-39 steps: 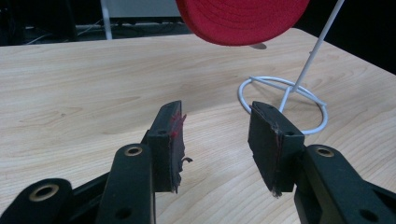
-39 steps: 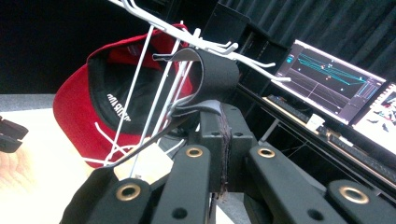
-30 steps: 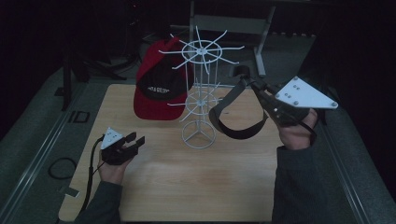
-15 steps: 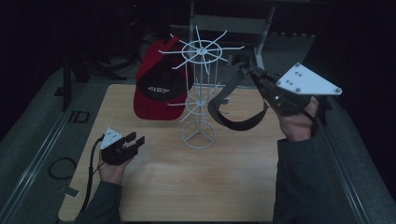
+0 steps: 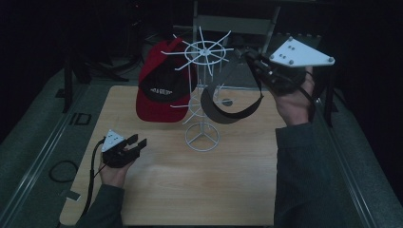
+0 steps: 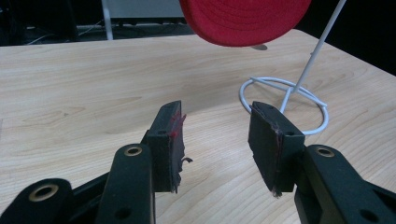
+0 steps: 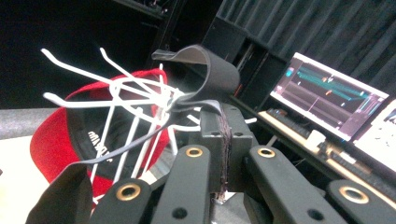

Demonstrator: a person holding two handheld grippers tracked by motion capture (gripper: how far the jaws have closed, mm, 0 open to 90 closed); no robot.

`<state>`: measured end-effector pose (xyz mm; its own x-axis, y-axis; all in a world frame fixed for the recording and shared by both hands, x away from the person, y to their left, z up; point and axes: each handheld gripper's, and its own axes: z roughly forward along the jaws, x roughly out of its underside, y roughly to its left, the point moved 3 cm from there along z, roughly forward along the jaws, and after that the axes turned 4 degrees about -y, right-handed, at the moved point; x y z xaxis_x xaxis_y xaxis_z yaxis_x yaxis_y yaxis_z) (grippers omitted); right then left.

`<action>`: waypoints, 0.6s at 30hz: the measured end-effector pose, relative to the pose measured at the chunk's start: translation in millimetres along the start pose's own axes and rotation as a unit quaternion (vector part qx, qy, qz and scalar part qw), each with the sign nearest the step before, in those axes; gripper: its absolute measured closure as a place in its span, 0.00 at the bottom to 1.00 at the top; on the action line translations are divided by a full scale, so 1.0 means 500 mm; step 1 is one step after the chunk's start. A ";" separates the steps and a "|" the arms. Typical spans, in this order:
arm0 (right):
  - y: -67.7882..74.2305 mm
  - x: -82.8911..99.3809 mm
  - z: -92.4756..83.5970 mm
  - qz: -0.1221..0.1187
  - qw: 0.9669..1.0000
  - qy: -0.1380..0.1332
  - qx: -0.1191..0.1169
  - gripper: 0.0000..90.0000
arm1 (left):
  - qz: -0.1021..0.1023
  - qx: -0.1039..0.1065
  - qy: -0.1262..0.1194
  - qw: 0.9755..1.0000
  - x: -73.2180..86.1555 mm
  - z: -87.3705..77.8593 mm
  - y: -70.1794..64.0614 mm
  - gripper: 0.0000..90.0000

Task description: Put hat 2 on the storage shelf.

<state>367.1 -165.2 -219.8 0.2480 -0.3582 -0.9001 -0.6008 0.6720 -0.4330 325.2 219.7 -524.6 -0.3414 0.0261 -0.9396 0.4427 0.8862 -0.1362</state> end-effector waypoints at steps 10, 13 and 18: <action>0.004 0.049 0.030 0.003 0.999 0.050 -0.011 0.99 | -0.002 0.000 -0.002 1.000 0.000 -0.001 0.002 0.62; 0.004 0.067 0.025 0.010 0.998 0.057 -0.015 0.91 | 0.000 0.000 0.000 1.000 0.000 -0.001 0.001 0.62; 0.004 0.089 0.014 0.014 0.998 0.064 -0.006 0.76 | 0.001 0.000 0.001 1.000 0.001 0.001 -0.001 0.62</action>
<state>382.2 -175.6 -261.1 0.1327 -0.4192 -0.8981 -0.6151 0.6757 -0.4063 325.3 218.8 -525.3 -0.3418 0.0283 -0.9393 0.4440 0.8858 -0.1348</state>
